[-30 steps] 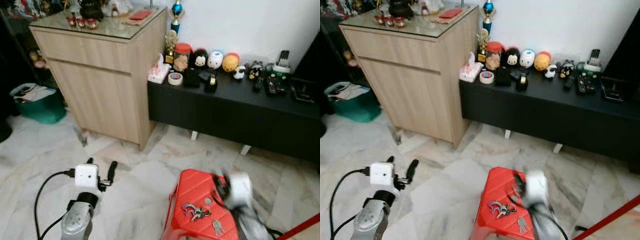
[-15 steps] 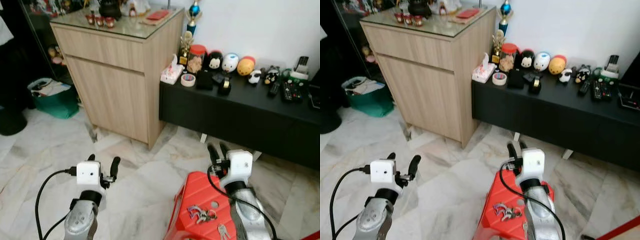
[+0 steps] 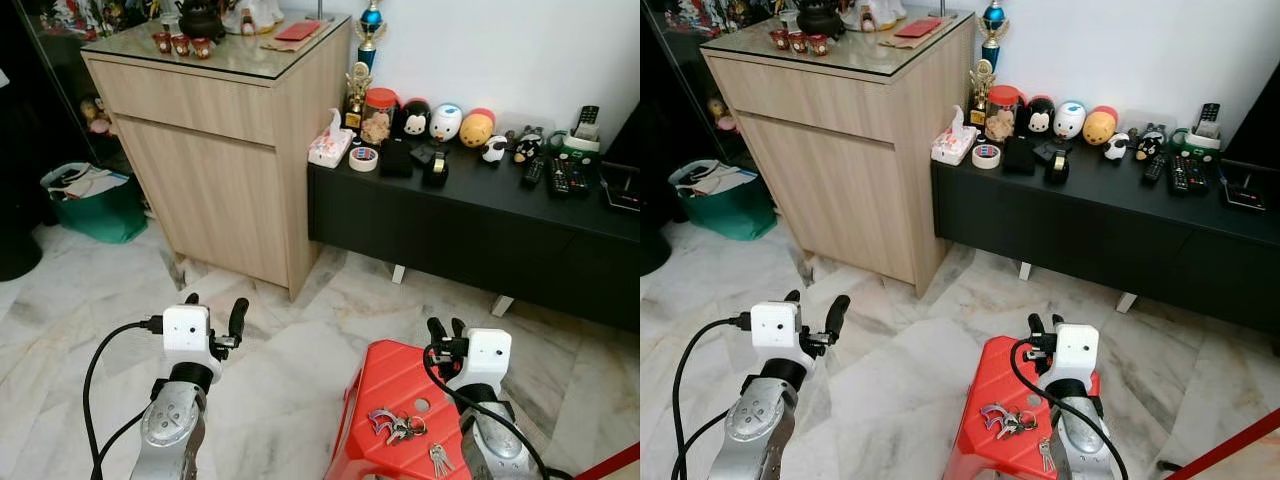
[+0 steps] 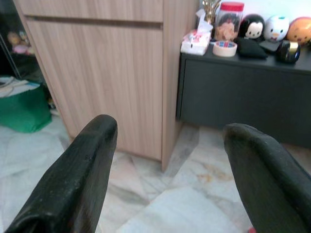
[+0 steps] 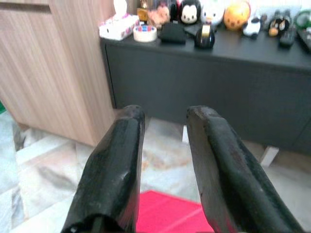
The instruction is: Hang keys on a hook
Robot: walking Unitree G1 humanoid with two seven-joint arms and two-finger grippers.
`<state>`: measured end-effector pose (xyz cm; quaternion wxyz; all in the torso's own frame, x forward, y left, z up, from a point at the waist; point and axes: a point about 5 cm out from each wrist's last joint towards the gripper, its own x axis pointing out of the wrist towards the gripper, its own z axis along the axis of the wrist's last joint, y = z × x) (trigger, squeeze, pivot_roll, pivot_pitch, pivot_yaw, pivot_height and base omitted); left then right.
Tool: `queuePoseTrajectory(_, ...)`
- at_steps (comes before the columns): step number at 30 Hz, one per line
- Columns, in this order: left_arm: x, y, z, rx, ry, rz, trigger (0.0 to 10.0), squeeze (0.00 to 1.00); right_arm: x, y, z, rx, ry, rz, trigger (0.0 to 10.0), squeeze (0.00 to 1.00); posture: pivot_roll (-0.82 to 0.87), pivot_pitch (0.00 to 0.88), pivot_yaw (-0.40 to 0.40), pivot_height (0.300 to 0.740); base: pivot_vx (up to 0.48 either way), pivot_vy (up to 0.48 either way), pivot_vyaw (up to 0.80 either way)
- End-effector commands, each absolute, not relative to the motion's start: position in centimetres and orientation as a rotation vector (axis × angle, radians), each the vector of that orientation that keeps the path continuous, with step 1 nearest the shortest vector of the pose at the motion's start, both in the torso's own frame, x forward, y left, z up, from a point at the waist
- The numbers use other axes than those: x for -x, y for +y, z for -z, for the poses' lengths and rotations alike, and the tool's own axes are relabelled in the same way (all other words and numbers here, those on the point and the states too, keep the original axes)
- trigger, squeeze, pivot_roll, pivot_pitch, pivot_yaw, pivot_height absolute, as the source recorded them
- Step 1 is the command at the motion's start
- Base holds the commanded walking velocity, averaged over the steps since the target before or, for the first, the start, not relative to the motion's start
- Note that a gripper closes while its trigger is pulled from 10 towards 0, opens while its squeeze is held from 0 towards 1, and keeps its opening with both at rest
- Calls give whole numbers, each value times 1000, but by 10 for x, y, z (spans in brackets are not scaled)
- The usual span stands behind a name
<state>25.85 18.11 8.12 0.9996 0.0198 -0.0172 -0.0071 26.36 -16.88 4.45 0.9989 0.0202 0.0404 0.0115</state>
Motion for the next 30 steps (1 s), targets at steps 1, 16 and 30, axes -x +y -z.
queuePoseTrajectory(1, -257, 181, -75, -36, -1, 17, 10000, 0, -265, -171, -50, -29, 63, -26, 10000, 0, 7, 0, -22, 740, 0, 0, 0)
queuePoseTrajectory(16, -258, 178, -76, -31, -1, 15, 10000, 0, -268, -169, -42, 1, 146, -29, 10000, 0, 15, 0, -33, 740, 0, 0, 0)
queuePoseTrajectory(30, -259, 174, -75, -22, 4, 21, 10000, 0, -269, -167, -42, -2, 153, -55, 10000, 0, 7, 0, -36, 662, 0, 0, 0)
